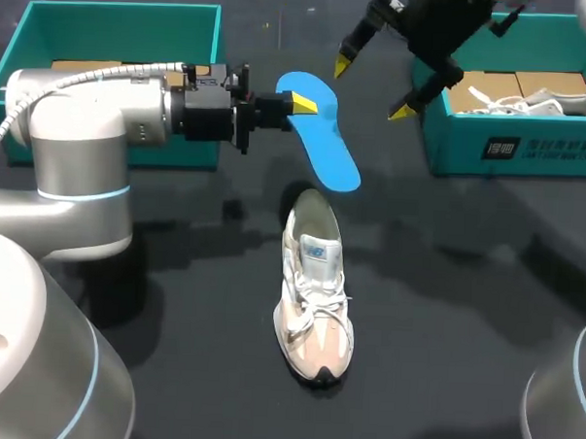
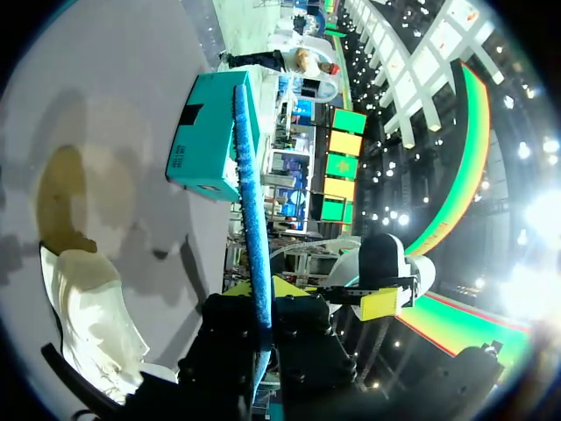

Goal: Take the shoe out of the shoebox, open the shoe tongue, remove and reinsert the insole, then place the shoe into the shoebox

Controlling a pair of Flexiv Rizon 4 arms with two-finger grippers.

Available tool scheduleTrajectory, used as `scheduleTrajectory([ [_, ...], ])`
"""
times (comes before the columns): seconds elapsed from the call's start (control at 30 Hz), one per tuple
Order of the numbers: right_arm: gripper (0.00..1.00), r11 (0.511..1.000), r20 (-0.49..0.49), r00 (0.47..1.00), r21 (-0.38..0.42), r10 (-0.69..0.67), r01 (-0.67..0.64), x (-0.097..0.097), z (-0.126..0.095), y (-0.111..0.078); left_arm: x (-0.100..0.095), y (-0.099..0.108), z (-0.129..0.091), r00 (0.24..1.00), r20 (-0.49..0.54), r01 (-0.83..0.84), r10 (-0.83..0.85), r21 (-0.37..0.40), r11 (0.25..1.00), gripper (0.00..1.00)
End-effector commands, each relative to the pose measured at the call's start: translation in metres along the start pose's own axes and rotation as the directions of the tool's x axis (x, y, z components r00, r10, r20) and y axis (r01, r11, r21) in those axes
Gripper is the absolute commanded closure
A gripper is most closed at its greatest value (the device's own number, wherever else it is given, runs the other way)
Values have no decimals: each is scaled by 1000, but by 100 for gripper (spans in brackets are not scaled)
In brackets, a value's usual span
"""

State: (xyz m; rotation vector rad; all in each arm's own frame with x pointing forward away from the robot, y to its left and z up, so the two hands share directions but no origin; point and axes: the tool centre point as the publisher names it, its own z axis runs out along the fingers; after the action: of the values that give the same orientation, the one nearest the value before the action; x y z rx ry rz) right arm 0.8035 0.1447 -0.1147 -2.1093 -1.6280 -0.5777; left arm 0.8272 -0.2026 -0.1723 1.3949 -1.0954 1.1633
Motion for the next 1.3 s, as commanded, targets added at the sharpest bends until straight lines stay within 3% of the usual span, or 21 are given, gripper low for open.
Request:
scheduleTrajectory([
  [0.03, 0, 1000, -627, 779, -24, -17, 3, -10, 6, -8, 0, 0, 0, 1000, 0, 0, 0, 1, 1000, 100],
  [0.23, 0, 1000, -684, 729, -29, -29, 12, -16, 13, -7, 0, 0, 0, 1000, 0, 0, 0, 1, 1000, 100],
  [0.67, 0, 995, -720, 687, -66, -97, 71, -15, 14, -2, 0, 0, 0, 1000, 0, 0, 0, 1, 1000, 100],
  [0.83, 0, 995, -732, 675, -58, -97, 80, -14, 16, -1, 4, 0, -3, 997, -5, -73, 73, 22, 997, 100],
  [1.1, 0, 995, -751, 653, -50, -98, 92, -14, 18, 2, 23, -6, -11, 941, -11, -335, 337, 97, 937, 100],
  [1.3, 0, 992, -774, 622, -59, -113, 108, -16, 19, 3, 32, -8, -15, 813, -8, -578, 582, 114, 808, 100],
])
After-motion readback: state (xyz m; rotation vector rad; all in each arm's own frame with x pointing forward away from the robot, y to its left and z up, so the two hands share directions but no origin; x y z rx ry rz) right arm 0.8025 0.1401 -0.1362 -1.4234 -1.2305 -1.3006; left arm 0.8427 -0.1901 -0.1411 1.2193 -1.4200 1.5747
